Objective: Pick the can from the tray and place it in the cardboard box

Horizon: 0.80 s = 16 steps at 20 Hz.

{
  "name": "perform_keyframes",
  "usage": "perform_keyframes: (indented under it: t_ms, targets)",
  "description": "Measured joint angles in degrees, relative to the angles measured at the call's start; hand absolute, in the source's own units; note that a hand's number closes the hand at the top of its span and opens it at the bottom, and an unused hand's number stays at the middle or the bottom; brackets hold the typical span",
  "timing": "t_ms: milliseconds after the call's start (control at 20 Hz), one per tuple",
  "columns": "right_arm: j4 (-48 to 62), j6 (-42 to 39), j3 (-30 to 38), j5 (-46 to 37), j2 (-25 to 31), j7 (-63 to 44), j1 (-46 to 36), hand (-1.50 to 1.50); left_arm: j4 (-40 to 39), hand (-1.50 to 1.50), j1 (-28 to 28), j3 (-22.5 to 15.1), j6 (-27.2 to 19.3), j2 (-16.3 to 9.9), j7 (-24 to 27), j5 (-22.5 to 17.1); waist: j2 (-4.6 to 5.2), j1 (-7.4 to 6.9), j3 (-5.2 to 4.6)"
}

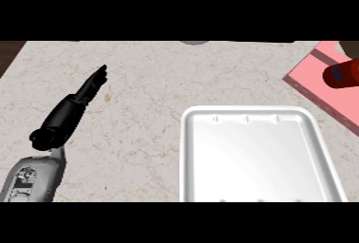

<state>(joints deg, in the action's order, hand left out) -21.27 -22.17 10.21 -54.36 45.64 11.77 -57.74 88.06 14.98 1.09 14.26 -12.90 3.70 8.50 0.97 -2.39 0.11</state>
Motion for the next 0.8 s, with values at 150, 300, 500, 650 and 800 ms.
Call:
perform_keyframes:
  t_ms: [150,300,500,650,800]
  targets:
    - [2.2,-0.4,0.6,0.7,0.5,5.7,-0.2,-1.50,0.0,0.00,-0.2,0.1,0.2,-0.1,0.0,0.0,0.02,-0.07,0.03]
    - [3.3,0.5,4.3,4.3,0.3,9.8,-1.3,-1.50,0.1,0.00,-0.4,0.0,0.0,0.3,0.4,0.1,0.02,-0.05,0.08]
    - [5.6,1.0,15.0,14.6,-0.2,11.2,-3.7,-1.50,-0.1,0.00,-0.9,0.4,0.1,0.0,0.8,-0.1,-0.14,0.31,0.18]
    - [8.6,1.2,23.2,22.2,0.3,9.3,-5.0,-1.50,0.1,0.00,-0.6,0.3,0.0,0.3,0.3,0.0,-0.11,0.51,0.20]
    - [11.0,2.2,29.1,27.5,2.2,6.6,-5.3,-1.50,0.3,0.00,-1.1,0.4,0.2,0.0,0.9,0.0,0.14,0.11,0.17]
